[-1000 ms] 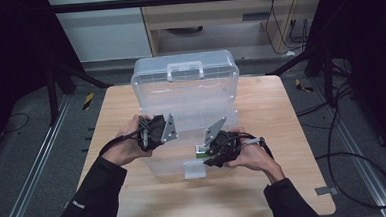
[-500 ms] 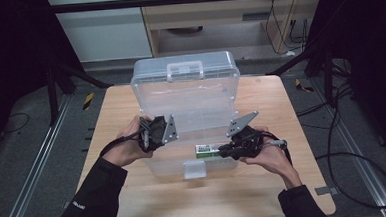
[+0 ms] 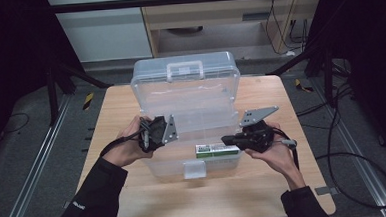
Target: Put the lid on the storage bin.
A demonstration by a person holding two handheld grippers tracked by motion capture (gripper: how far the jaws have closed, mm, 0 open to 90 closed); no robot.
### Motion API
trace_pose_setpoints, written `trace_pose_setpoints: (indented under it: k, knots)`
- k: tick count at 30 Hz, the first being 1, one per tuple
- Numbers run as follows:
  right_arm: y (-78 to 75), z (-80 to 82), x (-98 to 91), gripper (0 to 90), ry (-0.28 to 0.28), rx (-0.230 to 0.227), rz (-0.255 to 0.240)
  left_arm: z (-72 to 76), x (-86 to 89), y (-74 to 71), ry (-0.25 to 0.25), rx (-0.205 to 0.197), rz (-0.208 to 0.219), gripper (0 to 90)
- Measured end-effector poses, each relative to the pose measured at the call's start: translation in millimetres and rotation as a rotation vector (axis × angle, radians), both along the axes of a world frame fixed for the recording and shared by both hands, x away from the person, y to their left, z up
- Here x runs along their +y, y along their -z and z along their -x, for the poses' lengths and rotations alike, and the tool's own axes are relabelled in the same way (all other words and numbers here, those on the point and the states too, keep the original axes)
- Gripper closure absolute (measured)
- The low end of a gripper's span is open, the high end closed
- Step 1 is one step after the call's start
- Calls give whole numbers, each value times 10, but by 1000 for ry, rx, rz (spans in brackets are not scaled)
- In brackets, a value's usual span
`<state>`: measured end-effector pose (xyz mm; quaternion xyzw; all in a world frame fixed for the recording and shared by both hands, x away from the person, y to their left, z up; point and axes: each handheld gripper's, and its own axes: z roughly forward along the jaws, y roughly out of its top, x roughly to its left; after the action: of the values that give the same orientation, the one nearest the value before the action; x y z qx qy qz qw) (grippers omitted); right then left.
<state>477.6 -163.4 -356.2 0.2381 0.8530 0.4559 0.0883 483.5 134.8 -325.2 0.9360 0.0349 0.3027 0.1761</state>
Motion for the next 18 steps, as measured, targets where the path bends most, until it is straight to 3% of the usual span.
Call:
trace_pose_setpoints:
  k: [9, 14, 18]
  knots:
    - [-159, -97, -141, 900, 148, -68, -188, 1, 2, 5, -4, 7, 5, 808]
    - [-215, -246, -225, 900, 248, -90, -241, 6, 12, 9, -4, 8, 8, 807]
    - [-234, -352, -259, 900, 297, -97, -270, 9, 17, 15, -2, 14, 14, 807]
